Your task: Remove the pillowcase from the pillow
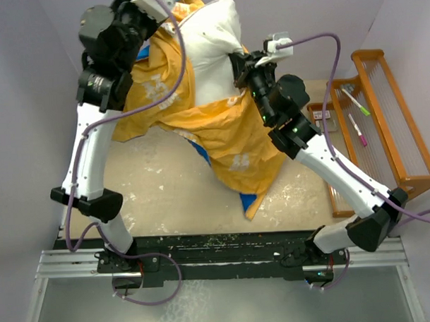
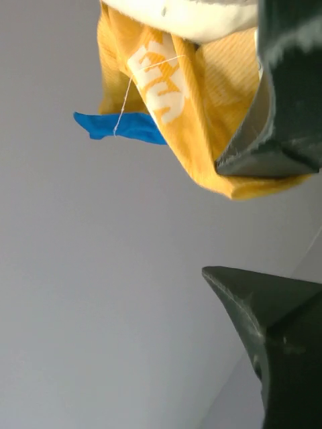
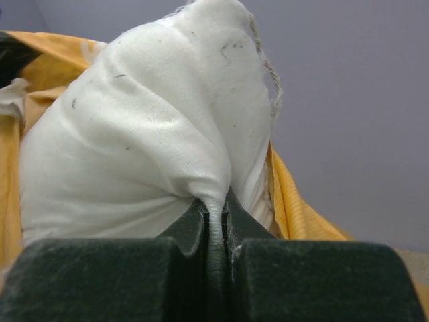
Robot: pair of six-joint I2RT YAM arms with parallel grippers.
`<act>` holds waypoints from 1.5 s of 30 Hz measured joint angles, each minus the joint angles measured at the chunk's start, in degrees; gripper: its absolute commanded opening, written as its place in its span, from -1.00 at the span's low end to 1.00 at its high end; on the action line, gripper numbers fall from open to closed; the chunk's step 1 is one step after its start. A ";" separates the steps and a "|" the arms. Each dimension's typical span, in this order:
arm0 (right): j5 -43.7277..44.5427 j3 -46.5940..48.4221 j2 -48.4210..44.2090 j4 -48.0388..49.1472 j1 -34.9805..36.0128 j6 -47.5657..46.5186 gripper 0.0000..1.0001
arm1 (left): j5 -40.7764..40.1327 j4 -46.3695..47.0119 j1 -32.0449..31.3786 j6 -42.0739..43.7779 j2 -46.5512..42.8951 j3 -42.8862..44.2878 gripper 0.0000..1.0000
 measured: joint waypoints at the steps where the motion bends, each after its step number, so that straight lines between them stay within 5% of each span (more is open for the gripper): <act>1: 0.46 2.21 1.42 -0.39 -0.09 0.04 -1.00 | 0.13 0.70 0.55 -0.68 -1.68 -1.14 0.54; 5: 0.96 7.67 6.14 -1.11 -0.22 0.07 -1.00 | 2.10 1.11 2.01 -3.30 -8.52 -5.14 0.99; 16: 2.69 9.42 10.14 -2.93 -0.20 2.40 -1.00 | 19.87 -11.47 0.81 -7.65 -21.75 -11.56 1.00; 27: 5.11 2.73 4.96 -1.84 0.24 1.75 -1.00 | 16.46 -19.06 0.17 -7.21 -18.21 -17.81 0.44; 30: 5.27 1.55 3.23 -1.86 0.09 1.57 -1.00 | 15.21 -19.17 0.17 -7.06 -18.25 -19.26 0.50; 35: 5.03 -0.28 1.64 -1.81 0.04 1.44 -1.00 | 15.54 -19.12 0.17 -7.85 -18.47 -20.15 0.85; 45: 3.41 -1.66 1.68 -2.67 0.94 2.60 -1.00 | 20.44 -21.68 -2.21 -15.26 -12.83 -17.92 0.76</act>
